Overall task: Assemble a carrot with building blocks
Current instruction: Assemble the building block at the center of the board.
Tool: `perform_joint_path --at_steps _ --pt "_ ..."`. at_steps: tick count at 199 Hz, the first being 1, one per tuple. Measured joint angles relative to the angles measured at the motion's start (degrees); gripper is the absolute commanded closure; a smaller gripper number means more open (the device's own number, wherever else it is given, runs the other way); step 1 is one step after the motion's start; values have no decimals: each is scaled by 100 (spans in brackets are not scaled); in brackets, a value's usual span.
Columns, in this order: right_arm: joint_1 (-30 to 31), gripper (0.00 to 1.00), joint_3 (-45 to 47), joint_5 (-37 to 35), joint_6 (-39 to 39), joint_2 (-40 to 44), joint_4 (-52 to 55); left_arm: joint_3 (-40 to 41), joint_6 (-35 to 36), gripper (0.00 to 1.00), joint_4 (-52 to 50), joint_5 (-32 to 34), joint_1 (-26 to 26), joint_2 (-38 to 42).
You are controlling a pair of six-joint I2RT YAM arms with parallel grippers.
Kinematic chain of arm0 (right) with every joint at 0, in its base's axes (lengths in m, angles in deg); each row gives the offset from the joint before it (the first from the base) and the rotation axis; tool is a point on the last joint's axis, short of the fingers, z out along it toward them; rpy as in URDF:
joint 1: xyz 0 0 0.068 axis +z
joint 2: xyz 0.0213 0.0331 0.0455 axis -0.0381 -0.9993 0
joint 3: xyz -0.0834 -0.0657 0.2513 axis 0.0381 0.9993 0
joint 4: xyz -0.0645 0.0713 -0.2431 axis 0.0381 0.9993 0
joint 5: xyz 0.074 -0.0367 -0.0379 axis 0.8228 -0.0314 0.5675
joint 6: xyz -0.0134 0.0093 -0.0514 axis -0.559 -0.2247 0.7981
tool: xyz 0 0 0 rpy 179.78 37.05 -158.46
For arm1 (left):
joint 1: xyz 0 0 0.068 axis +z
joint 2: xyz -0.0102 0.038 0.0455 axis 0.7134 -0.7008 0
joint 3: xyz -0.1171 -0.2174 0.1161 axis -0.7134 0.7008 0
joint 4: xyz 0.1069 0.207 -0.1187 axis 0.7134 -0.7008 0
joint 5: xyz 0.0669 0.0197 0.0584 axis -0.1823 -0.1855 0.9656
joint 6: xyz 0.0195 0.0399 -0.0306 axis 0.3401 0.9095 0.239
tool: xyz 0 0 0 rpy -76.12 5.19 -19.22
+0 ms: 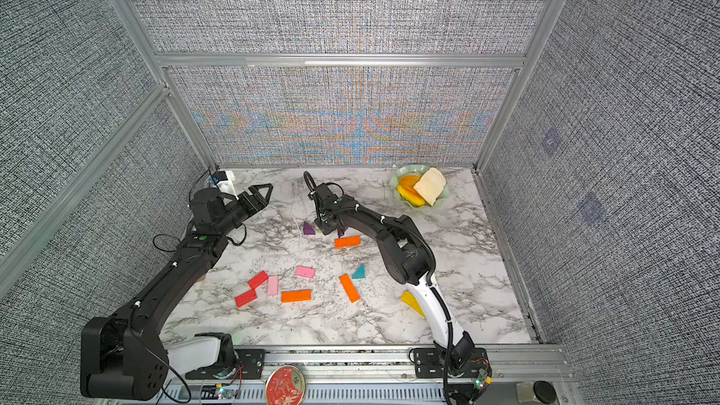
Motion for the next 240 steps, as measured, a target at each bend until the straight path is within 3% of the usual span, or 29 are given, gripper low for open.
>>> perform_joint_path --at_steps 240 --pt "101 82 59 57 -57 -9 85 0 -2 15 -2 0 0 20"
